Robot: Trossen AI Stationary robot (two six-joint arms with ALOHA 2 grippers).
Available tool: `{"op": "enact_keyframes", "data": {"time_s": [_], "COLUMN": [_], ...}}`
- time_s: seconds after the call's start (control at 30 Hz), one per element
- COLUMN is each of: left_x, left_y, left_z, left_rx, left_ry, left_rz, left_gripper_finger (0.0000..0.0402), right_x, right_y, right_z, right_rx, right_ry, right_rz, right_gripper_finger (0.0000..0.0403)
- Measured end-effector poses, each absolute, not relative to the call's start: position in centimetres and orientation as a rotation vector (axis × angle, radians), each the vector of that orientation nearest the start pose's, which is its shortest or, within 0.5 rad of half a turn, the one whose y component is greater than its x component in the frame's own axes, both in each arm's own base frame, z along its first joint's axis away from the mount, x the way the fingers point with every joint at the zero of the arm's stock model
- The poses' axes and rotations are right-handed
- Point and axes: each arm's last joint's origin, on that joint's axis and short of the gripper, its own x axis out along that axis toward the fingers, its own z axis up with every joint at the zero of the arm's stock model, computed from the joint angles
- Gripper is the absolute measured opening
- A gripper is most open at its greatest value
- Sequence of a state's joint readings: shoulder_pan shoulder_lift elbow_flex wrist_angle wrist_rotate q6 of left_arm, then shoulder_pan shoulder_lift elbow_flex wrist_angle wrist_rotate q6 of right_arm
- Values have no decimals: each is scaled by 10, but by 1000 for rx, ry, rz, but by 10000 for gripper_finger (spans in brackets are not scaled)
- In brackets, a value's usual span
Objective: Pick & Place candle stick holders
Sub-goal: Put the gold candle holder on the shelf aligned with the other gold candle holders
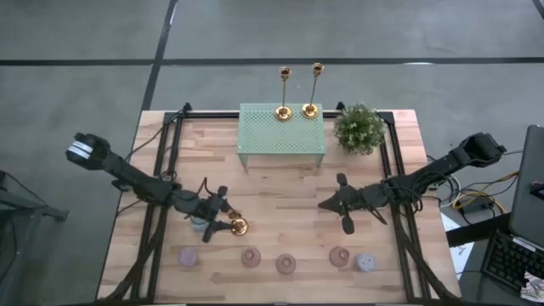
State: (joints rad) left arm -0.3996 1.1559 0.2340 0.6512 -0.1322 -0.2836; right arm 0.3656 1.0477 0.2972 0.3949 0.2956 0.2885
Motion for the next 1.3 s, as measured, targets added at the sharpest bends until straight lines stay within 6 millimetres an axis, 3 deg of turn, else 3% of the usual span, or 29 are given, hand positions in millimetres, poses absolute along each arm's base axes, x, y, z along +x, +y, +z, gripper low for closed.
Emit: {"op": "enact_keyframes", "data": {"time_s": [0.2,0.57,0.93,1.3], "left_x": [187,186,193,219], "left_y": [-74,-73,-69,-61], "left_z": [159,162,172,226], "left_rx": [-208,-195,-202,-235], "left_ry": [299,270,210,53], "left_rz": [-208,-166,20,247], "left_gripper_finger": [161,21,24,30], "right_x": [186,188,188,188], "right_y": [62,63,63,63], "right_z": [172,177,177,178], "right_rx": [175,170,168,170], "right_ry": [345,330,332,326], "right_rz": [24,29,28,13], "right_gripper_finger": [8,8,8,8]}}
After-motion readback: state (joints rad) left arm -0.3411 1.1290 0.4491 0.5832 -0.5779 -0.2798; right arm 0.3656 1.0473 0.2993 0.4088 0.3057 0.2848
